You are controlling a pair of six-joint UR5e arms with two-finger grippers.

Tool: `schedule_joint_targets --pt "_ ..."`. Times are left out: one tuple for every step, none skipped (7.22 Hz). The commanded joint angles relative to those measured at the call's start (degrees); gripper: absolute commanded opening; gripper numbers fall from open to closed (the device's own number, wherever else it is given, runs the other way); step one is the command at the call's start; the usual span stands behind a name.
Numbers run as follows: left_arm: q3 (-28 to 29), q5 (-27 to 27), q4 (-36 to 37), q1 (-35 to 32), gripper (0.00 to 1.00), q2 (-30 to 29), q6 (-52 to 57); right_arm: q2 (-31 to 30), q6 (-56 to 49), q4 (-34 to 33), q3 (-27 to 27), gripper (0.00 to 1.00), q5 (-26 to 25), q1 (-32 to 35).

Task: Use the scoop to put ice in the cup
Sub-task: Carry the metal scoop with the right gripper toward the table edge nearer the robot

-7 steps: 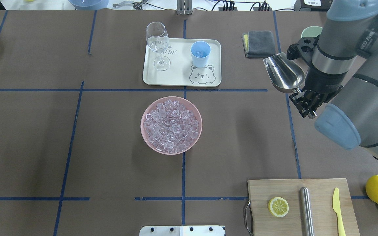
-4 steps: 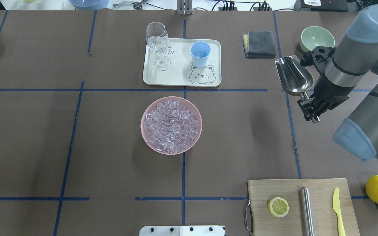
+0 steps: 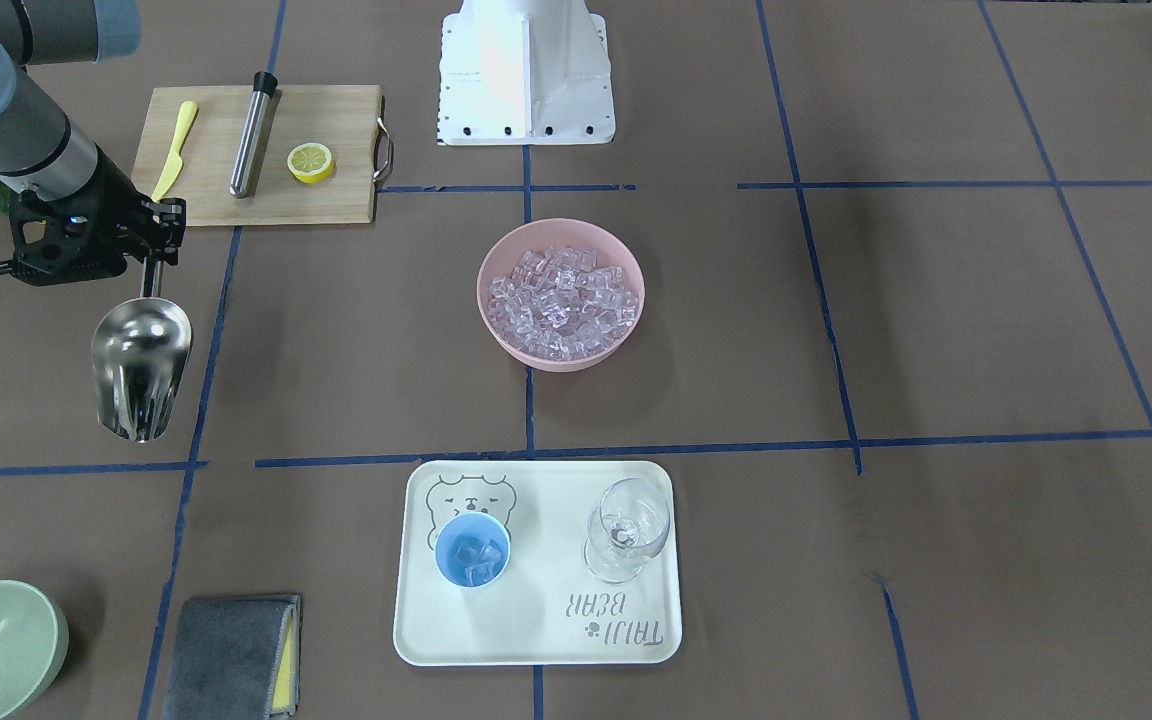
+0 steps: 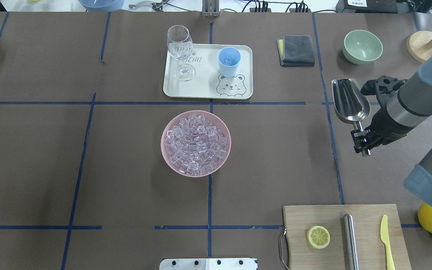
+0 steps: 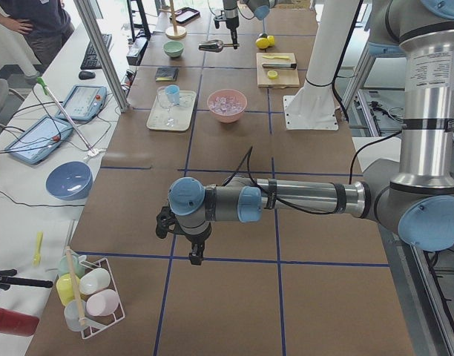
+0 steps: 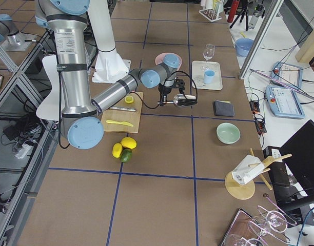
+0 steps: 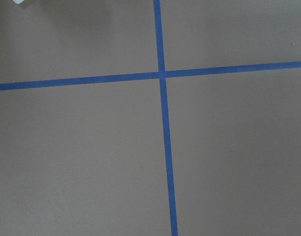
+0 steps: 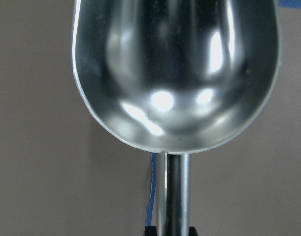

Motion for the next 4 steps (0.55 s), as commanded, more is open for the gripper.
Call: schedule_joint_targets --pt "-0.07 -0.51 -0.06 0.04 1.00 -0.04 -0.01 -3.07 4.63 4.23 -1.23 0.00 -0.47 -3.16" --pt "0.02 -0.51 -0.14 0.04 1.00 0.04 -0.01 -3.08 8.38 4.42 -2.11 0.00 -0.56 -4.39" --pt "0.02 -0.60 -0.15 0.04 1.00 -0.04 -0.01 -3.08 8.33 4.51 -3.42 0.00 -0.56 -5.79" --pt "0.02 -0.60 -0.15 0.04 1.00 0.04 0.08 -3.17 8.15 4.77 -3.96 0.00 -0.73 -6.50"
